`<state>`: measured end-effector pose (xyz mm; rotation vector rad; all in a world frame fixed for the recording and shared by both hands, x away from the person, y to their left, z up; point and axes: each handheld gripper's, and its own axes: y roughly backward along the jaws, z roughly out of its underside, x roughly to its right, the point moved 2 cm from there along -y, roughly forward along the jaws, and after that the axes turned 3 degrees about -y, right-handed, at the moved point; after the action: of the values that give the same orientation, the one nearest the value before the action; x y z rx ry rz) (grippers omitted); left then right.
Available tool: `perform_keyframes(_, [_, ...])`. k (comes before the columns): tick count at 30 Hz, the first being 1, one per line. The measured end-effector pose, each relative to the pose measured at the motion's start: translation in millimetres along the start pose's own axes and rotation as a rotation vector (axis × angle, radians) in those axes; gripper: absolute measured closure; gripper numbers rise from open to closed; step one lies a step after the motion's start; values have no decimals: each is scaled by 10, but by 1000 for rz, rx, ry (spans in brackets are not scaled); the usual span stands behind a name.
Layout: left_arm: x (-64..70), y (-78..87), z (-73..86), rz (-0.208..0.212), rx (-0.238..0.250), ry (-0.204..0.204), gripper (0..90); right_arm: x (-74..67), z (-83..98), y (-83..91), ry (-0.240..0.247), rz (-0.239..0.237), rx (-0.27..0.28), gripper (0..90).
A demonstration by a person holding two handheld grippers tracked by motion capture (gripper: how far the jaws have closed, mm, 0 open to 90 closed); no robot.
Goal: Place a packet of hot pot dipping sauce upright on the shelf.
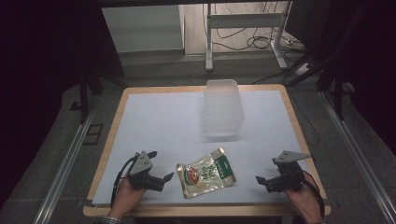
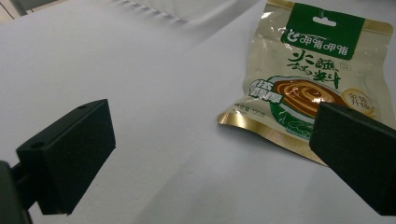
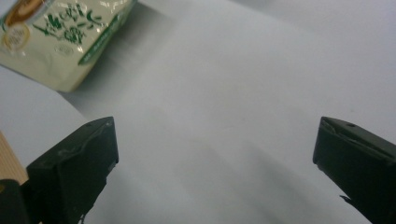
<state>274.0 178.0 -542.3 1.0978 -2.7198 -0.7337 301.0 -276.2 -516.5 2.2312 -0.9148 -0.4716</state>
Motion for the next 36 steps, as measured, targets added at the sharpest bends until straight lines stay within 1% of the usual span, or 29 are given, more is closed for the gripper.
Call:
perform_keyframes(3, [-2, 4, 0, 1, 3, 3, 3, 6, 29, -44, 0, -7, -30, 0])
perform_keyframes(7, [8, -1, 0, 3, 3, -6, 2, 12, 24, -34, 5, 0, -16, 0])
perform_keyframes(10, [7, -1, 1, 2, 5, -8, 2, 20, 24, -36, -2, -1, -14, 0])
perform_keyframes(13, [4, 2, 2, 0, 7, -8, 2, 30, 26, -38, -19, -5, -11, 0])
perform_keyframes(17, [8, -1, 2, 0, 8, -11, 2, 36, 25, -34, -18, -1, -6, 0])
perform_keyframes(21, [6, 0, 1, -1, 9, -12, 2, 36, 26, -34, -15, 11, -11, 0])
perform_keyframes(23, [6, -1, 2, -1, 9, -12, 2, 38, 27, -30, -22, 10, -12, 0])
perform_keyframes(28, [11, -4, 1, 0, 7, -14, 2, 41, 29, -33, -19, 12, -25, 0])
perform_keyframes(32, [10, -2, 0, 1, 9, -14, 2, 35, 39, -50, -36, 2, -51, 0])
perform_keyframes(35, [12, -4, 0, 0, 8, -15, 2, 22, 32, -53, -39, -9, -49, 0])
perform_keyframes(36, [12, -4, 0, 0, 8, -15, 2, 15, 26, -48, -36, -11, -40, 0])
